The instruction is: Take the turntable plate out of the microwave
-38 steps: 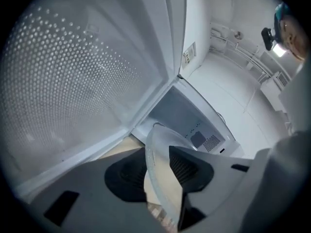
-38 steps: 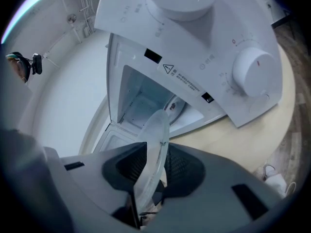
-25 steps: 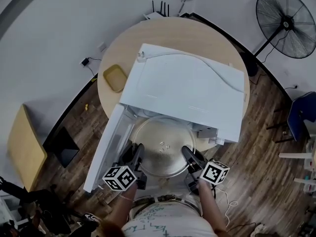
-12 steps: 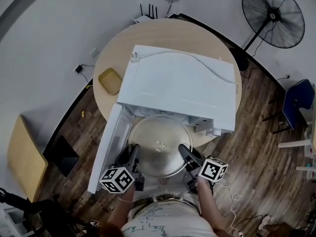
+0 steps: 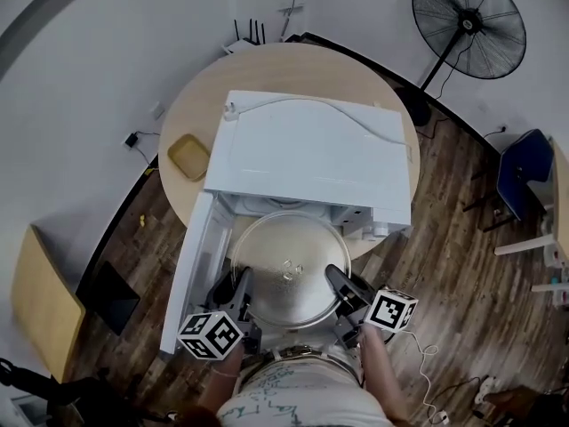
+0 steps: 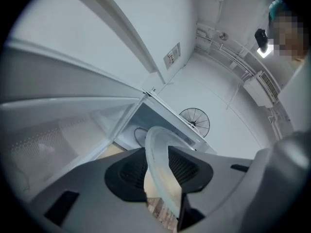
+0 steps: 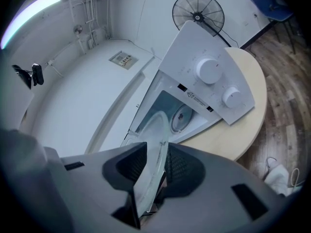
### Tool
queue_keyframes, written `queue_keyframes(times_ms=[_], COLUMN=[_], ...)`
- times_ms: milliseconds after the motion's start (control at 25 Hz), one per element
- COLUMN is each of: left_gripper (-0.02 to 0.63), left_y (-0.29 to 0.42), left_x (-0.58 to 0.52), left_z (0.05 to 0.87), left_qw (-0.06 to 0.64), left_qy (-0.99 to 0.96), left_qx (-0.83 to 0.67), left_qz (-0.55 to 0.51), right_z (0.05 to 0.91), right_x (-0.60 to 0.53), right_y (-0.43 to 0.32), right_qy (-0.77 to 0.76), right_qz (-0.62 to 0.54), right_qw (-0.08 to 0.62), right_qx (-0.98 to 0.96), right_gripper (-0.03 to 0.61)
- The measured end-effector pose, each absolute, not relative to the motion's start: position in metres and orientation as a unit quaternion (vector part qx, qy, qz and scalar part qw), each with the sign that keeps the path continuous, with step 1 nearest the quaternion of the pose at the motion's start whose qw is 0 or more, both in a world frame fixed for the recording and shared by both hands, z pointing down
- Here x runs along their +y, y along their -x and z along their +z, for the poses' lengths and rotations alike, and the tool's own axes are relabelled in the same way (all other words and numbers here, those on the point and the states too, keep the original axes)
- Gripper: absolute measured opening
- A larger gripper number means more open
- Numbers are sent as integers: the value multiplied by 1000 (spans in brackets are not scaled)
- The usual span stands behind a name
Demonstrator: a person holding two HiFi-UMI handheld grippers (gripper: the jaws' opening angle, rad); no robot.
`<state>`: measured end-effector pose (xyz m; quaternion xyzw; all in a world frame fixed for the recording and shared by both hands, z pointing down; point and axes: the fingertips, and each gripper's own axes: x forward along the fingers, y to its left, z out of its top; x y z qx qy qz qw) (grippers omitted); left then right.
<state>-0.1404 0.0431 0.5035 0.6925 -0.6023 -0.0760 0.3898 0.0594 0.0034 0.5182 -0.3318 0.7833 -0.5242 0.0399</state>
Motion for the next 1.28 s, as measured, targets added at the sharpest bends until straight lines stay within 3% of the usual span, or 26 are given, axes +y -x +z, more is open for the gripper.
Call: queue_keyframes(times_ms=[560,1040,1280], left_gripper=[124,118,118], left_y=[159,176,174], left_x=[44,23,1], left_z=[455,419,415], left_qw=[368,345,348], left_qy=[-719,-749,-744], left_qx=[-584,-561,-563], left_qz=[-82,-77,-88], right_z=[476,441,435], right_x=[10,2,-22], right_y=[-43,-20,-24], right_qy=[340,339,343], right_qz=[-523,-516,-508], right_qw=[58,127,119], right_qx=[779,777,781], right_gripper=[89,89,87])
